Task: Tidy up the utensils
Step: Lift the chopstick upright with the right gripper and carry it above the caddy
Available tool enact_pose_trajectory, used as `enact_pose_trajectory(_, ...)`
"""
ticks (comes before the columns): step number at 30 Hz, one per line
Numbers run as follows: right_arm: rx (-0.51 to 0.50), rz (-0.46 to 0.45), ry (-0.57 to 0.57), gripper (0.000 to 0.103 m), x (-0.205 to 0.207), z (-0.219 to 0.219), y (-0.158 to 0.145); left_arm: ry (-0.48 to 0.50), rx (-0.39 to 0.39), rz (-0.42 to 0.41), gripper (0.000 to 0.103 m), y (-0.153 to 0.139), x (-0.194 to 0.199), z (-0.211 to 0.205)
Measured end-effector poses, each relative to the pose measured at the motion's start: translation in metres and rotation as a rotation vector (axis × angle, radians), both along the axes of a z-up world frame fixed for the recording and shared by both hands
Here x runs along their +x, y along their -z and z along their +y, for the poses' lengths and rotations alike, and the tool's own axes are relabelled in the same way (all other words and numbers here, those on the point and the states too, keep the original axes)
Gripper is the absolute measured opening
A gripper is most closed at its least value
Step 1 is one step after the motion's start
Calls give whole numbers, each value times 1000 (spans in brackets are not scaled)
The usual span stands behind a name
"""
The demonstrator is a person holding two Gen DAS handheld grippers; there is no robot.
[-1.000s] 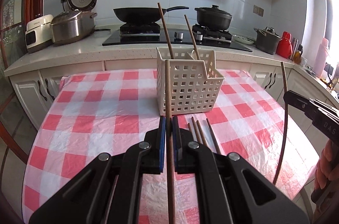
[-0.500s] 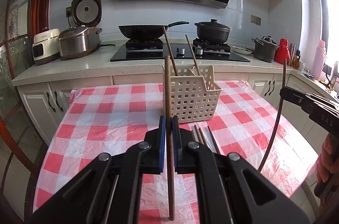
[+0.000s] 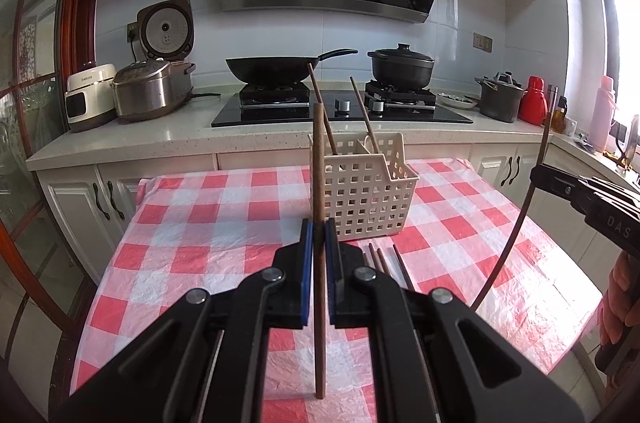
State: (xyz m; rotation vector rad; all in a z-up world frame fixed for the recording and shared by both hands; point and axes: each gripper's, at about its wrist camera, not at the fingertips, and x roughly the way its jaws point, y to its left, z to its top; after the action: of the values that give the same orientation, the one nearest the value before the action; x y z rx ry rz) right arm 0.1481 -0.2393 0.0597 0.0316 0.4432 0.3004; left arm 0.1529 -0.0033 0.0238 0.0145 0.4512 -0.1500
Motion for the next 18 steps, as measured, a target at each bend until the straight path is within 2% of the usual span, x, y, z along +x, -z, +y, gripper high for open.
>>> enact_pose_trajectory(11, -9, -49, -15, 6, 23, 0, -29, 12, 4, -18, 6, -24, 21, 0)
enact_pose_trajectory(18, -6, -72, -10, 6, 53, -3, -60, 24, -10, -37, 6, -66, 52, 3)
